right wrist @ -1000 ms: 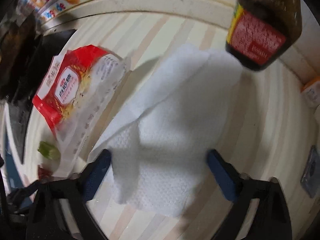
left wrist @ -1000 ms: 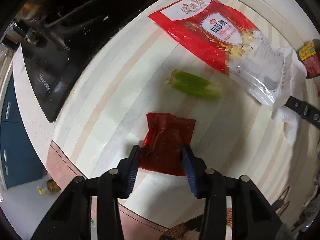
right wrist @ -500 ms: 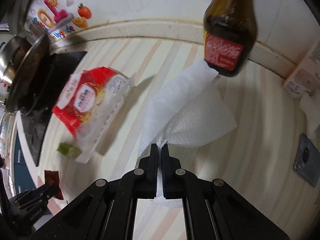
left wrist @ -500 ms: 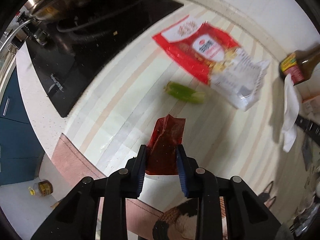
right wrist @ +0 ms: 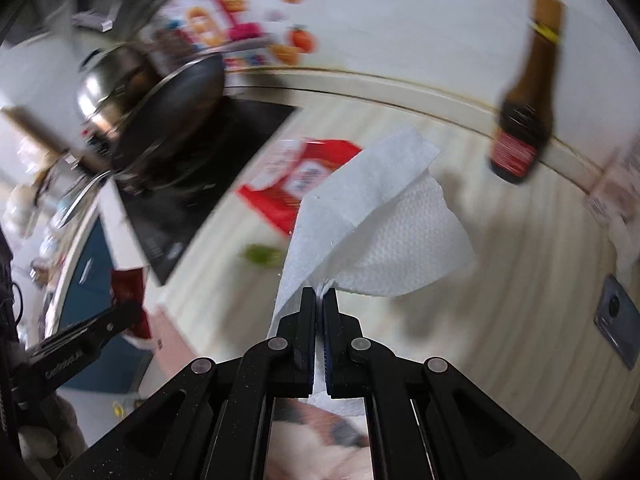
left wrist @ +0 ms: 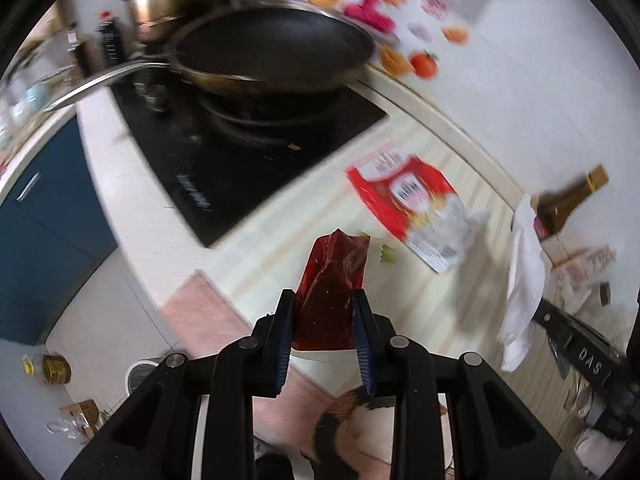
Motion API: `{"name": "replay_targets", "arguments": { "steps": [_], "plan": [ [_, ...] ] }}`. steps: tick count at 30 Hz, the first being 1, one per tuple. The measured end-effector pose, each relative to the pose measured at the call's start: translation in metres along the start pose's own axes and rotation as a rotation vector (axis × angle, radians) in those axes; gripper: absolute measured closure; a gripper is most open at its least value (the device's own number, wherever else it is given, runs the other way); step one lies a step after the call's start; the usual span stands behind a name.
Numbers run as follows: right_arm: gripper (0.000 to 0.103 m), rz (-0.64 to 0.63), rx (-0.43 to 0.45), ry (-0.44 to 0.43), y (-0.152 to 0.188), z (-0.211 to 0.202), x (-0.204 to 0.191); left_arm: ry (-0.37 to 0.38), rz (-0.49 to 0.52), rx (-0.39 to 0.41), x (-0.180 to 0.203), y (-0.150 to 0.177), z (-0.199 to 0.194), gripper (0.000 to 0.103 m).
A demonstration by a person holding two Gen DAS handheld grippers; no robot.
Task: Collect trash
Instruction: 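Carry the red packet and tissue over the bin and open both tools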
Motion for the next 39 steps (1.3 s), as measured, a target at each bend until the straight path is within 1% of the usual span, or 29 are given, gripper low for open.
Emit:
{"name": "replay_targets", "arguments": {
  "steps": [4, 5, 8, 10, 12, 15, 18, 19, 20, 21, 22, 23, 24, 26, 27, 28, 29, 31, 32, 35, 38, 39],
  "plan": [
    [0.100, -0.108, 0.003, -0.079, 0.011, -0.013, -0.066, -0.054, -0.086, 0.069, -0.053, 0.013, -0.039, 0.079],
    [0.100, -0.131, 0.002, -0.099, 0.015, -0.015, -0.082, -0.070, -0.103, 0.080, -0.064, 0.016, -0.043, 0.079],
    [0.100, -0.227, -0.021, -0.164, 0.037, -0.015, -0.144, -0.129, -0.205, 0.103, -0.127, 0.038, -0.068, 0.079],
    [0.100, -0.295, -0.053, -0.201, 0.058, -0.008, -0.189, -0.167, -0.275, 0.105, -0.170, 0.057, -0.079, 0.079],
    [0.100, -0.361, -0.091, -0.232, 0.083, 0.004, -0.232, -0.193, -0.347, 0.100, -0.208, 0.080, -0.083, 0.079],
    [0.100, -0.466, -0.165, -0.272, 0.131, 0.031, -0.301, -0.237, -0.487, 0.080, -0.280, 0.131, -0.090, 0.079],
    [0.100, -0.554, -0.239, -0.295, 0.180, 0.062, -0.357, -0.261, -0.606, 0.057, -0.337, 0.183, -0.086, 0.079],
    [0.100, -0.592, -0.262, -0.299, 0.204, 0.073, -0.376, -0.267, -0.638, 0.049, -0.354, 0.199, -0.083, 0.079],
    [0.100, -0.623, -0.289, -0.308, 0.228, 0.086, -0.393, -0.278, -0.681, 0.035, -0.377, 0.221, -0.077, 0.079],
    [0.100, -0.636, -0.314, -0.318, 0.242, 0.100, -0.402, -0.282, -0.712, 0.024, -0.395, 0.239, -0.069, 0.079],
    [0.100, -0.653, -0.347, -0.327, 0.263, 0.114, -0.414, -0.286, -0.741, 0.008, -0.411, 0.255, -0.059, 0.079],
    [0.100, -0.673, -0.385, -0.329, 0.292, 0.134, -0.427, -0.285, -0.777, -0.009, -0.427, 0.276, -0.047, 0.079],
    [0.100, -0.681, -0.410, -0.331, 0.312, 0.148, -0.433, -0.277, -0.811, -0.019, -0.441, 0.294, -0.038, 0.079],
    [0.100, -0.694, -0.499, -0.328, 0.365, 0.194, -0.446, -0.262, -0.893, -0.052, -0.477, 0.337, -0.006, 0.079],
    [0.100, -0.698, -0.528, -0.321, 0.386, 0.212, -0.448, -0.249, -0.931, -0.065, -0.493, 0.356, 0.012, 0.079],
    [0.100, -0.702, -0.573, -0.315, 0.413, 0.240, -0.452, -0.237, -0.965, -0.079, -0.509, 0.375, 0.030, 0.079],
    [0.100, -0.701, -0.603, -0.313, 0.428, 0.258, -0.453, -0.227, -0.987, -0.090, -0.521, 0.388, 0.044, 0.079],
    [0.100, -0.701, -0.676, -0.308, 0.473, 0.315, -0.457, -0.197, -1.044, -0.113, -0.552, 0.423, 0.085, 0.079],
    [0.100, -0.705, -0.700, -0.307, 0.489, 0.337, -0.459, -0.168, -1.075, -0.125, -0.570, 0.440, 0.113, 0.079],
    [0.100, -0.731, -0.762, -0.283, 0.546, 0.420, -0.465, -0.124, -1.118, -0.159, -0.606, 0.472, 0.177, 0.079],
    [0.100, -0.775, -0.797, -0.252, 0.587, 0.483, -0.474, -0.094, -1.129, -0.201, -0.632, 0.494, 0.228, 0.079],
    [0.100, -0.785, -0.804, -0.249, 0.592, 0.496, -0.474, -0.091, -1.129, -0.221, -0.639, 0.499, 0.242, 0.079]
  ]
}}
Point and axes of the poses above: each gripper's, at about its wrist camera, not at the fingertips, and z roughly the way its jaws point, x to its right, y to its underside, the point moved 4 cm from there along z, roughly the way its jaws point, and after that the axes turned 10 degrees about y, right-handed, at the moved point
